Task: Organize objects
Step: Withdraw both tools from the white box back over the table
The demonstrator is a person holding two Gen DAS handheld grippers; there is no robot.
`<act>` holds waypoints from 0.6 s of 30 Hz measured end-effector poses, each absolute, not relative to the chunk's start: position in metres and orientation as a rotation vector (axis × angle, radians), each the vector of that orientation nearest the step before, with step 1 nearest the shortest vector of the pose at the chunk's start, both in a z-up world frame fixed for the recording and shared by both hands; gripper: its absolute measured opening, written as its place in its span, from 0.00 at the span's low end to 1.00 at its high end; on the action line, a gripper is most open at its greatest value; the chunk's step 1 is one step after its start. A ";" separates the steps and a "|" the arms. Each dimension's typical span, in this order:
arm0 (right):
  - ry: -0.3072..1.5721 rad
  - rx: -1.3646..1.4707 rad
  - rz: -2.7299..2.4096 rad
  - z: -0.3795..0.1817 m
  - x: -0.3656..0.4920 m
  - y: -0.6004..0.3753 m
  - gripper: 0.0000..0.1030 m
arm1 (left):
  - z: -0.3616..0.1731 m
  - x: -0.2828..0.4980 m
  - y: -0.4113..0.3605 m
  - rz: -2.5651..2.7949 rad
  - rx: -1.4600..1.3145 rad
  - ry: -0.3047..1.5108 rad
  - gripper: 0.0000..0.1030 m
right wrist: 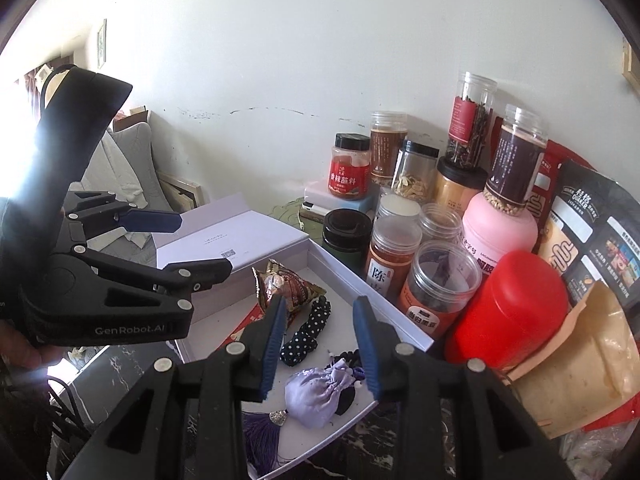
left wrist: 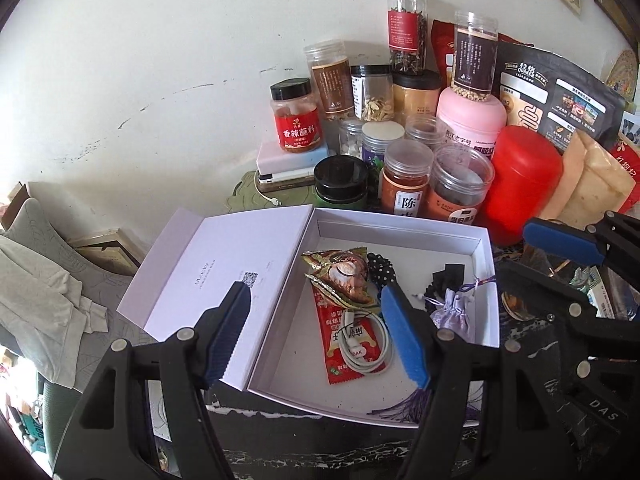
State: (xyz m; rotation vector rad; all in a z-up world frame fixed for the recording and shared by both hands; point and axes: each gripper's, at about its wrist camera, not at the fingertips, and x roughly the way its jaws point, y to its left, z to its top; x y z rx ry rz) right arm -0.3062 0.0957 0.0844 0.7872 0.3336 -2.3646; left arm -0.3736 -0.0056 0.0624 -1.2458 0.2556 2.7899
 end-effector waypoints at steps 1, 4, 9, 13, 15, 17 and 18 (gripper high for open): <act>0.334 0.781 -2.367 0.088 -0.302 0.097 0.33 | 0.067 -0.368 -0.005 2.794 -1.237 0.257 0.65; 0.331 0.764 -2.370 0.098 -0.290 0.101 0.33 | 0.081 -0.352 -0.006 2.806 -1.217 0.255 0.65; 0.337 0.731 -2.379 0.112 -0.265 0.108 0.33 | 0.100 -0.327 -0.006 2.822 -1.189 0.245 0.65; 0.333 0.716 -2.383 0.120 -0.248 0.112 0.33 | 0.112 -0.307 -0.004 2.830 -1.172 0.241 0.65; 0.332 0.706 -2.387 0.124 -0.239 0.114 0.33 | 0.118 -0.298 -0.002 2.831 -1.160 0.241 0.65; 0.333 0.698 -2.387 0.127 -0.230 0.116 0.33 | 0.124 -0.287 0.000 2.837 -1.149 0.242 0.65; 0.333 0.694 -2.388 0.129 -0.225 0.118 0.33 | 0.127 -0.282 0.001 2.839 -1.144 0.242 0.65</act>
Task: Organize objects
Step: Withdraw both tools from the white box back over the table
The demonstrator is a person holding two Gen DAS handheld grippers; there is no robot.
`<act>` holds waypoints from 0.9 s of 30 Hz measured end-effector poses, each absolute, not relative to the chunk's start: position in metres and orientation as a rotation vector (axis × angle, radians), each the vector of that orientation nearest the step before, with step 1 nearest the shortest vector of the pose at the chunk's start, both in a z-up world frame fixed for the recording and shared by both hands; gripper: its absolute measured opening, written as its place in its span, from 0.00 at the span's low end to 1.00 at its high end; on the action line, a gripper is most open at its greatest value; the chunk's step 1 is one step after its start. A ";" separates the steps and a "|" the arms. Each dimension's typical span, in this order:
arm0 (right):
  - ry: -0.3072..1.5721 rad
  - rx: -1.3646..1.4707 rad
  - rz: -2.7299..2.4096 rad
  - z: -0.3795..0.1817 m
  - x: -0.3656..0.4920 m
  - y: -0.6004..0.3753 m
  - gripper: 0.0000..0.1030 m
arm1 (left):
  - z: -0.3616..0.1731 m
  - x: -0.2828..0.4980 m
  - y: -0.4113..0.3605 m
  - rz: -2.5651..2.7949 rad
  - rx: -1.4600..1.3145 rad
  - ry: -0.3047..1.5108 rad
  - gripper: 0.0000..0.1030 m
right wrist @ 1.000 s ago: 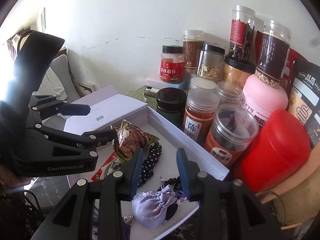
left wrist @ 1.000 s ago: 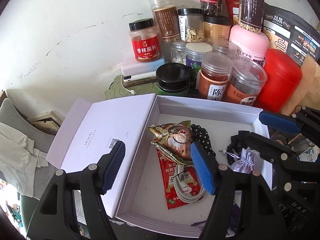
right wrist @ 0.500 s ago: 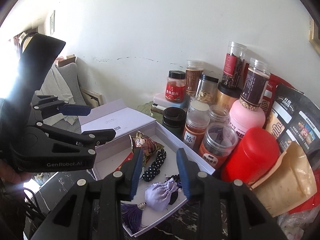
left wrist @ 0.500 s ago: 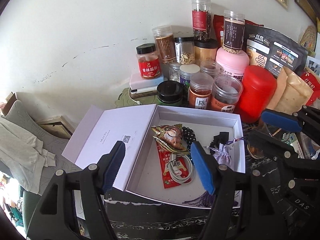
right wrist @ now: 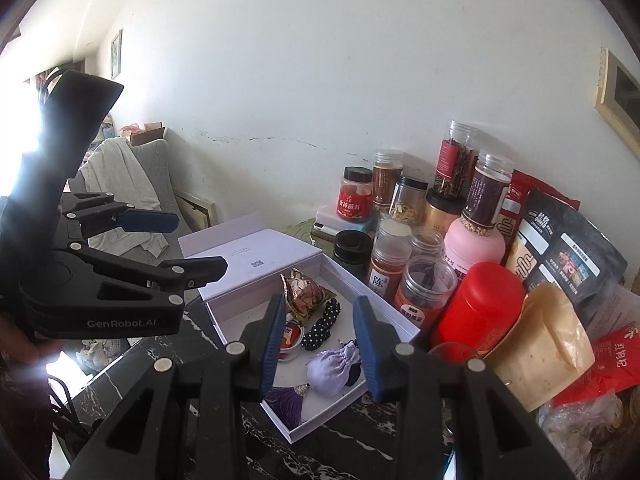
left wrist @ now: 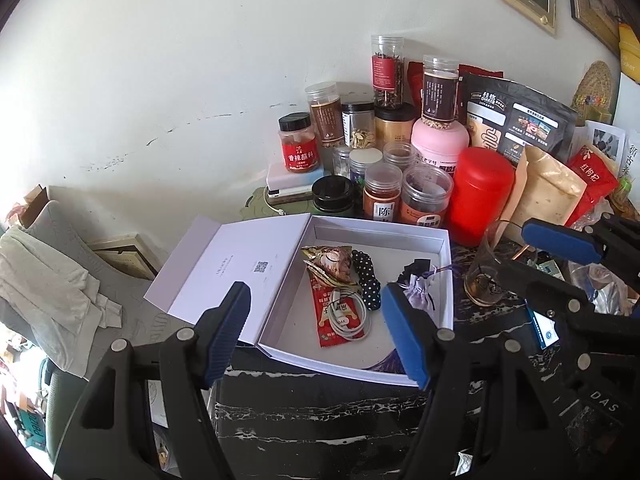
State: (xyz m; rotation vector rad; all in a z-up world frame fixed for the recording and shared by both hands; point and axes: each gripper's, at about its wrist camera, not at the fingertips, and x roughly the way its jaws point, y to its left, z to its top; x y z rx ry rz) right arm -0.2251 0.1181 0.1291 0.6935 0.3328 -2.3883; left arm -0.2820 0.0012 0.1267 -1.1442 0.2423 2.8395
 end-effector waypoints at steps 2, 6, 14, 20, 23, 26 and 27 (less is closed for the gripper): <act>0.334 0.686 -2.389 0.133 -0.218 0.121 0.33 | 0.131 -0.272 0.003 2.842 -1.137 0.240 0.65; 0.335 0.672 -2.393 0.138 -0.201 0.127 0.33 | 0.138 -0.252 0.004 2.850 -1.131 0.227 0.66; 0.330 0.655 -2.397 0.145 -0.173 0.139 0.33 | 0.146 -0.214 0.004 2.865 -1.121 0.190 0.66; 0.326 0.656 -2.396 0.142 -0.152 0.148 0.33 | 0.149 -0.188 0.010 2.866 -1.113 0.202 0.66; 0.325 0.668 -2.392 0.137 -0.143 0.155 0.33 | 0.146 -0.176 0.016 2.853 -1.118 0.207 0.66; 0.325 0.678 -2.394 0.132 -0.133 0.161 0.33 | 0.140 -0.165 0.020 2.841 -1.127 0.208 0.66; 0.326 0.683 -2.393 0.130 -0.130 0.163 0.33 | 0.138 -0.160 0.021 2.836 -1.133 0.206 0.66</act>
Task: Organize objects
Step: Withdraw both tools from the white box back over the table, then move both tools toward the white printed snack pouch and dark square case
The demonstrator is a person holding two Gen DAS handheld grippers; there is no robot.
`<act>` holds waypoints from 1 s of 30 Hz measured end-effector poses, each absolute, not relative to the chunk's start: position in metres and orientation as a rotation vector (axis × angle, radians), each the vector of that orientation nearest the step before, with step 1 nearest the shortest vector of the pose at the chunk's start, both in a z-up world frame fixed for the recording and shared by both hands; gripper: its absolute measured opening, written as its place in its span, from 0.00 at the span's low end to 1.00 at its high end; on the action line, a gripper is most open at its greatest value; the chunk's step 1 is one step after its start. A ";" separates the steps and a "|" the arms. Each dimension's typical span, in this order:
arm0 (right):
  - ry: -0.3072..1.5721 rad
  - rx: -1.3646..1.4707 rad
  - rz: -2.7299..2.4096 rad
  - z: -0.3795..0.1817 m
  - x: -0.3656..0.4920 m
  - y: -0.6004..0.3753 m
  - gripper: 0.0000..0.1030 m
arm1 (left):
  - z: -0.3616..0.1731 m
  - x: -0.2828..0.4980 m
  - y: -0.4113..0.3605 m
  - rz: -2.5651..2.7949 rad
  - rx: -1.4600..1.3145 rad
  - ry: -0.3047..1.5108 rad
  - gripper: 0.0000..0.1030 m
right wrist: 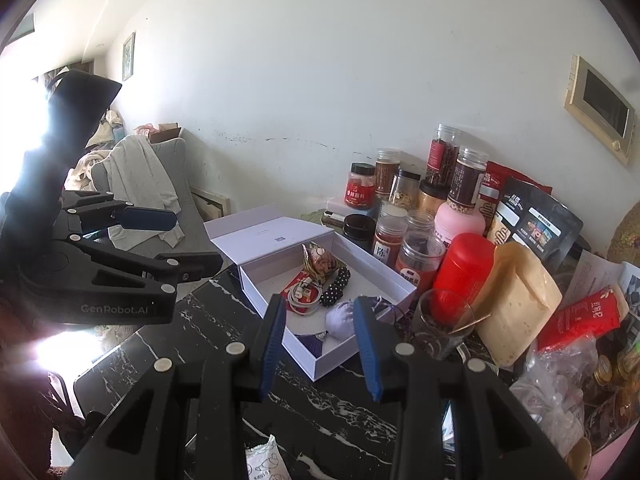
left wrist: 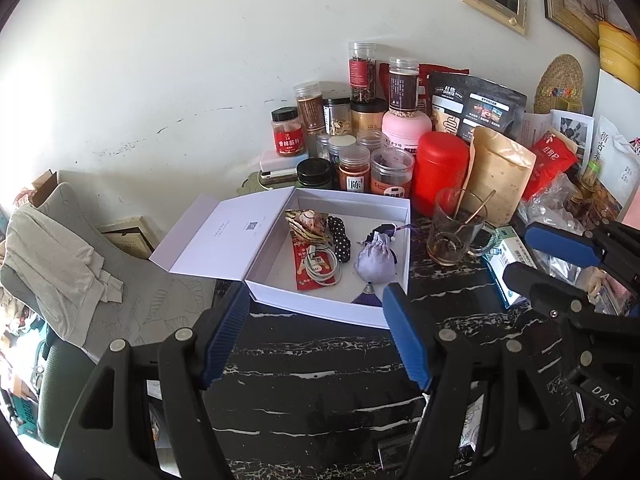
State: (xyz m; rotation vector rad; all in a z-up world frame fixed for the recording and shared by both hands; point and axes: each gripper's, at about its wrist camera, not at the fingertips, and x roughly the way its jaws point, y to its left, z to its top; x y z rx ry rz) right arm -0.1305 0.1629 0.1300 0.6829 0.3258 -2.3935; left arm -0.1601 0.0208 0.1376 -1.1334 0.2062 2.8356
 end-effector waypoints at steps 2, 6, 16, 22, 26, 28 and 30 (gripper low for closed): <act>0.328 0.688 -2.390 0.126 -0.124 0.166 0.33 | 0.133 -0.152 0.023 2.823 -1.145 0.200 0.66; 0.335 0.702 -2.387 0.117 -0.111 0.170 0.33 | 0.125 -0.132 0.028 2.811 -1.136 0.208 0.66; 0.326 0.741 -2.367 0.092 -0.080 0.177 0.33 | 0.103 -0.095 0.035 2.796 -1.133 0.236 0.67; 0.328 0.751 -2.342 0.078 -0.063 0.181 0.33 | 0.084 -0.073 0.041 2.774 -1.145 0.237 0.68; 0.323 0.776 -2.323 0.065 -0.055 0.185 0.33 | 0.071 -0.062 0.046 2.764 -1.155 0.244 0.71; 0.319 0.788 -2.311 0.059 -0.053 0.188 0.33 | 0.065 -0.059 0.048 2.758 -1.167 0.242 0.72; 0.307 0.797 -2.294 0.052 -0.052 0.191 0.33 | 0.058 -0.054 0.050 2.738 -1.178 0.232 0.72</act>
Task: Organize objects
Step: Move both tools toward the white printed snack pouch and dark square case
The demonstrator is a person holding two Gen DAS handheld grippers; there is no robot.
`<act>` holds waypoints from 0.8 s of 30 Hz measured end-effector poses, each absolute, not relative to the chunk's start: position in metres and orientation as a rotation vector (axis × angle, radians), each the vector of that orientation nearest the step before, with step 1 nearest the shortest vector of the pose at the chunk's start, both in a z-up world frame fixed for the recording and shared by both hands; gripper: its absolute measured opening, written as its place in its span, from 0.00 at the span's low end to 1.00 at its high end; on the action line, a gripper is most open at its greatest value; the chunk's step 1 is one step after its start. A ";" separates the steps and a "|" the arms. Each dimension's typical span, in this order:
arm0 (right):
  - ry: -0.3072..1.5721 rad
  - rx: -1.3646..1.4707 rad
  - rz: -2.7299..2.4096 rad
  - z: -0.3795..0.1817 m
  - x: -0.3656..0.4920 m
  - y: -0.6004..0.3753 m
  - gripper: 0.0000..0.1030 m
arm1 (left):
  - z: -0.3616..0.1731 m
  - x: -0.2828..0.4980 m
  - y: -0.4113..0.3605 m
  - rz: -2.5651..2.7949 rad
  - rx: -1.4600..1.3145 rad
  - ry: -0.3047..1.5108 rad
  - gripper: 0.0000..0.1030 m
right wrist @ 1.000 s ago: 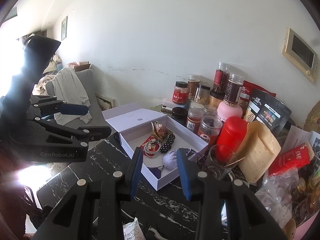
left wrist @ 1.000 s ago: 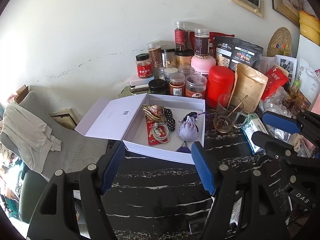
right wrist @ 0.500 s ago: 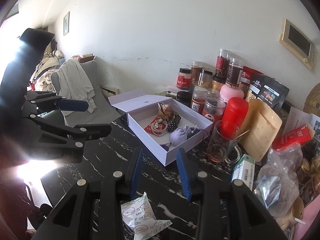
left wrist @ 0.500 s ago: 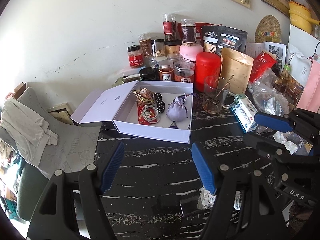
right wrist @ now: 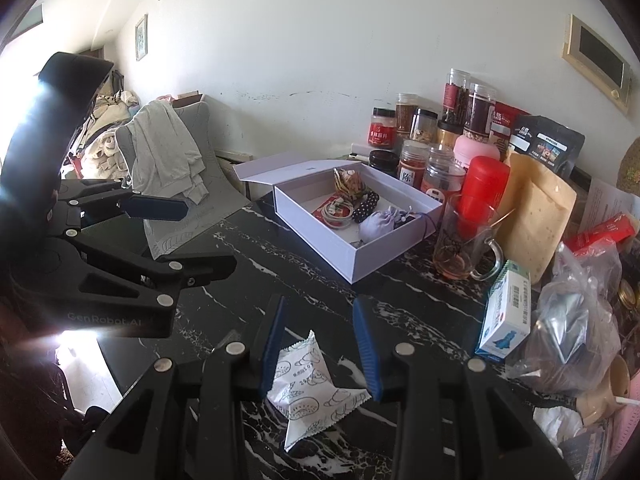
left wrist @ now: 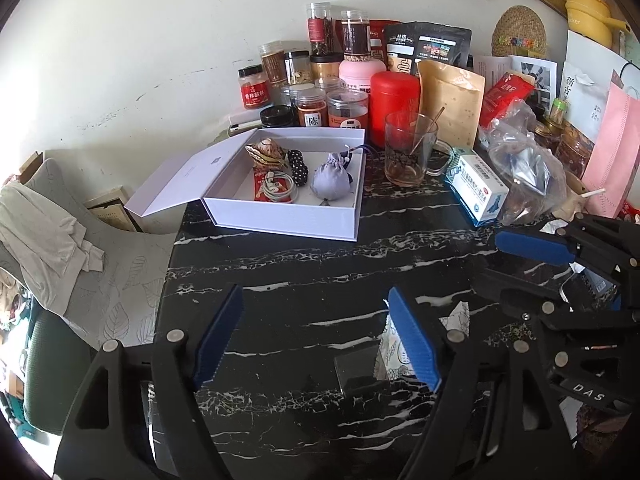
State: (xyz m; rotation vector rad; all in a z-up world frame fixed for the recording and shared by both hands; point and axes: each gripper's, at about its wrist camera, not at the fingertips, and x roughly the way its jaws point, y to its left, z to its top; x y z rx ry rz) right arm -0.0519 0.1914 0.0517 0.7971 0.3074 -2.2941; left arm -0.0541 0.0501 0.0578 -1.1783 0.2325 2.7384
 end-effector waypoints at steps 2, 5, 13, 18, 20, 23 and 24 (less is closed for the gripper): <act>0.301 0.811 -2.291 0.046 -0.052 0.195 0.33 | 0.051 -0.050 0.052 2.731 -1.185 0.230 0.72; 0.299 0.831 -2.280 0.037 -0.053 0.200 0.33 | 0.042 -0.047 0.054 2.722 -1.205 0.222 0.72; 0.288 0.876 -2.240 0.014 -0.052 0.205 0.44 | 0.016 -0.048 0.052 2.692 -1.265 0.179 0.73; 0.302 0.921 -2.202 -0.005 -0.053 0.202 0.55 | -0.001 -0.050 0.049 2.685 -1.295 0.184 0.73; 0.306 0.931 -2.182 -0.013 -0.054 0.200 0.56 | -0.010 -0.052 0.050 2.674 -1.318 0.194 0.73; 0.322 0.947 -2.166 -0.021 -0.056 0.196 0.65 | -0.023 -0.057 0.048 2.645 -1.357 0.168 0.73; 0.332 0.950 -2.162 -0.023 -0.057 0.196 0.66 | -0.026 -0.059 0.048 2.639 -1.366 0.161 0.73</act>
